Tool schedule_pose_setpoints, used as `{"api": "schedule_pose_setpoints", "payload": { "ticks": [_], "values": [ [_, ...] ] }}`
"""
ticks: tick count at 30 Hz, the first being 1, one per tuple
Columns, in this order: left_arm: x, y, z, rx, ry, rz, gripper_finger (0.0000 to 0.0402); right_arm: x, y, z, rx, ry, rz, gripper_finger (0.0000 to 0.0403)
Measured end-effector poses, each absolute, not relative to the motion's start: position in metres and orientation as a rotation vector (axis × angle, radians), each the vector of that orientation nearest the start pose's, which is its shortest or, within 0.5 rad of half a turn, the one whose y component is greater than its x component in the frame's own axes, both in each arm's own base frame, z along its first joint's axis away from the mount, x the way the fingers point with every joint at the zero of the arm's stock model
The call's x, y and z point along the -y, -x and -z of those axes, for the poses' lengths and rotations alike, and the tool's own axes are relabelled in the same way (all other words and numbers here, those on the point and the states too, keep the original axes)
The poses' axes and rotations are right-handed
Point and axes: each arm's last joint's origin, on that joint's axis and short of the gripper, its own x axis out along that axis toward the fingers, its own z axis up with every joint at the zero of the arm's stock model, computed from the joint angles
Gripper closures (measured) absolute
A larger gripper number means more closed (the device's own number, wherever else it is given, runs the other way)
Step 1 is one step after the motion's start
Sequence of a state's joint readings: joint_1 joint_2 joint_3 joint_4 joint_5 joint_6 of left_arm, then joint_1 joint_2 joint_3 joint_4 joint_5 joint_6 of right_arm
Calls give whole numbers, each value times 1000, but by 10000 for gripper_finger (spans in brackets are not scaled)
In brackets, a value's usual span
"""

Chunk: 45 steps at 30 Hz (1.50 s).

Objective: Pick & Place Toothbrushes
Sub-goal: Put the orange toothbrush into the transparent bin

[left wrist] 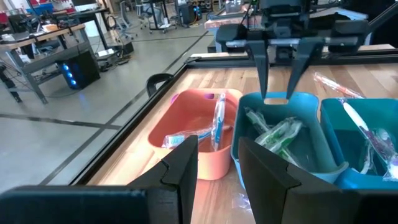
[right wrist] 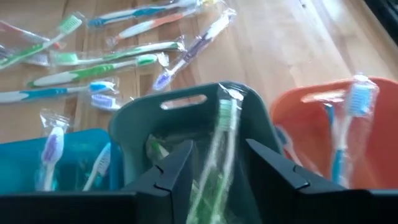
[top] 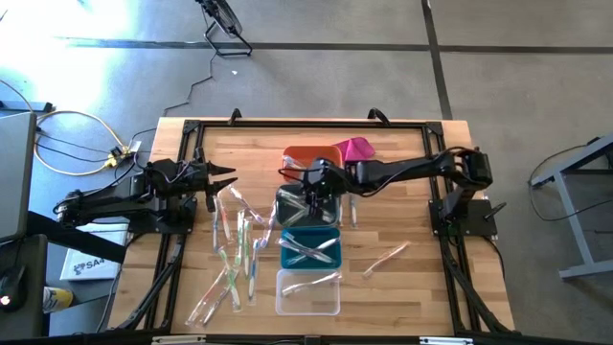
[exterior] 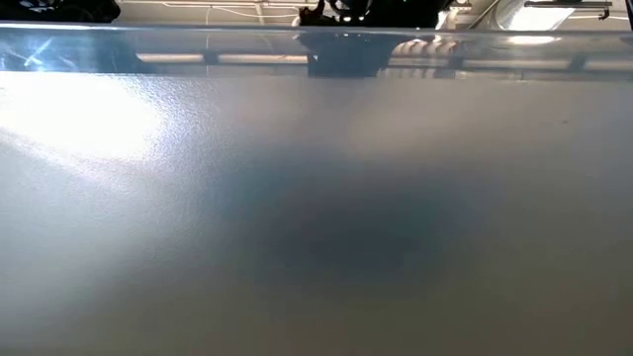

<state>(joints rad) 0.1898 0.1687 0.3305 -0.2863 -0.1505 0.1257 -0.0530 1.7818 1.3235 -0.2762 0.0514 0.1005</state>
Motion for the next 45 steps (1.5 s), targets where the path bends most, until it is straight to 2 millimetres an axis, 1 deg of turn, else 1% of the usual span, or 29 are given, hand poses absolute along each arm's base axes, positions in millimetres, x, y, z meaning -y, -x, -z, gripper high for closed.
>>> {"api": "schedule_pose_setpoints", "payload": {
  "ticks": [5, 8, 14, 19, 24, 27, 33, 39, 45],
  "values": [
    [-21, -85, -235, -146, -121, -332, 289, 27, -381, -259, -719, -101, 150, 305],
    [-21, -85, -235, -146, -121, -332, 289, 28, -375, -265, -731, -104, 153, 325],
    [-21, -85, -235, -146, -121, -332, 289, 28, -365, -277, -736, -110, 154, 349],
    [-21, -85, -235, -146, -120, -332, 289, 28, -359, -280, -754, -182, 185, 361],
    [-21, -85, -235, -146, -120, -332, 289, 28, -354, -280, -787, -194, 184, 382],
    [-21, -85, -235, -146, -120, -332, 289, 28, -354, -282, -774, -200, 194, 396],
    [-21, -85, -235, -146, -120, -332, 289, 30, -353, -283, -765, -260, 219, 396],
    [-21, -85, -235, -146, -119, -332, 289, 29, -353, -283, -767, -272, 199, 398],
    [-21, -85, -235, -146, -119, -332, 289, 23, -353, -285, -762, -262, 196, 400]
  ]
}}
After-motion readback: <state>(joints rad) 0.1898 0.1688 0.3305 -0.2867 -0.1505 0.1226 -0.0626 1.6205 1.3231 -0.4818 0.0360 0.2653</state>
